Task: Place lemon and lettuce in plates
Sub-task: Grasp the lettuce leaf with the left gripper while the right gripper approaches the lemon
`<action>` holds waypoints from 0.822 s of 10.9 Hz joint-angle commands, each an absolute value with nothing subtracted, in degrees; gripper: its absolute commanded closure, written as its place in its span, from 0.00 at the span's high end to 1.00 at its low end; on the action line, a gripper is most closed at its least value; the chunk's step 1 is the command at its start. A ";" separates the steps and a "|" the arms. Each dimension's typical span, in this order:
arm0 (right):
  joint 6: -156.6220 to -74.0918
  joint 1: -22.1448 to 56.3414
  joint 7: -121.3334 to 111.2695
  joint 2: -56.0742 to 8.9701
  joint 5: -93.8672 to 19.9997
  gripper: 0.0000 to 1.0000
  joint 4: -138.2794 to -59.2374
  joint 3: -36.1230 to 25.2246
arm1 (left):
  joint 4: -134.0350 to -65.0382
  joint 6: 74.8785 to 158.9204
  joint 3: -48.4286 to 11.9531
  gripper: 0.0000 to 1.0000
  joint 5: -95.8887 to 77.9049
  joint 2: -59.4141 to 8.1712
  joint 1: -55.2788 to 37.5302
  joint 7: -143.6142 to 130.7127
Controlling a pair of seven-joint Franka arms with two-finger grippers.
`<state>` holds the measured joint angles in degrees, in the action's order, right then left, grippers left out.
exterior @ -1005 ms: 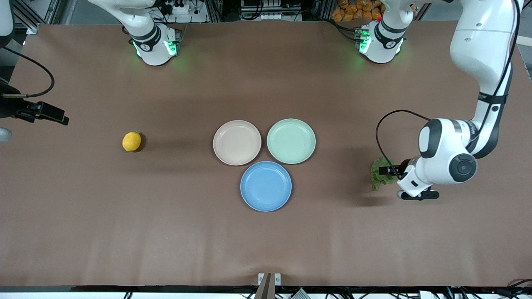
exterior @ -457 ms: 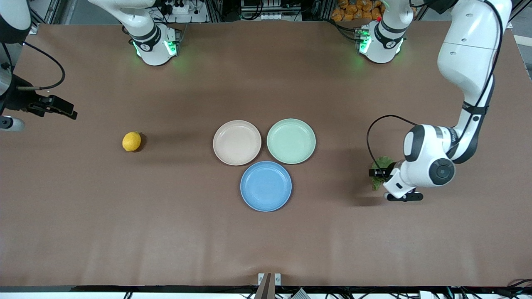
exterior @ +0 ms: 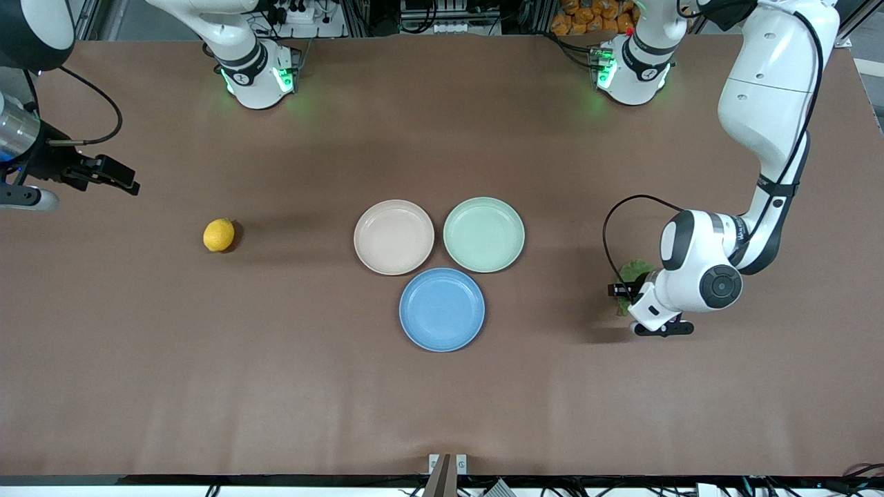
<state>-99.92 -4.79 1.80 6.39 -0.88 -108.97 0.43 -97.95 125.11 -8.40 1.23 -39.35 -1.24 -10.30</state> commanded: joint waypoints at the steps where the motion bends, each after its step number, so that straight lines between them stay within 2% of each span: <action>1: -102.04 -5.10 2.20 8.44 -0.26 1.00 -112.41 0.53 | -97.03 125.51 -8.17 0.35 2.99 -39.99 -1.49 -11.51; 4: -101.69 -5.36 1.85 8.18 -0.26 1.00 -113.02 0.53 | -97.03 125.42 -8.17 0.00 2.99 -39.82 -1.50 -11.60; 6: -103.17 -6.15 0.36 7.21 -0.26 1.00 -114.68 0.53 | -97.03 125.25 -8.17 0.00 2.99 -39.47 -2.37 -13.61; 9: -114.39 -6.59 0.26 5.81 -0.35 1.00 -121.53 0.53 | -96.68 123.06 -8.35 0.00 2.90 -37.54 -5.17 -18.44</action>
<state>-106.70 -5.60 1.14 6.16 -0.88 -115.81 0.08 -97.22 125.16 -8.47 1.51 -39.32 -2.43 -13.44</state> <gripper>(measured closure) 0.000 0.965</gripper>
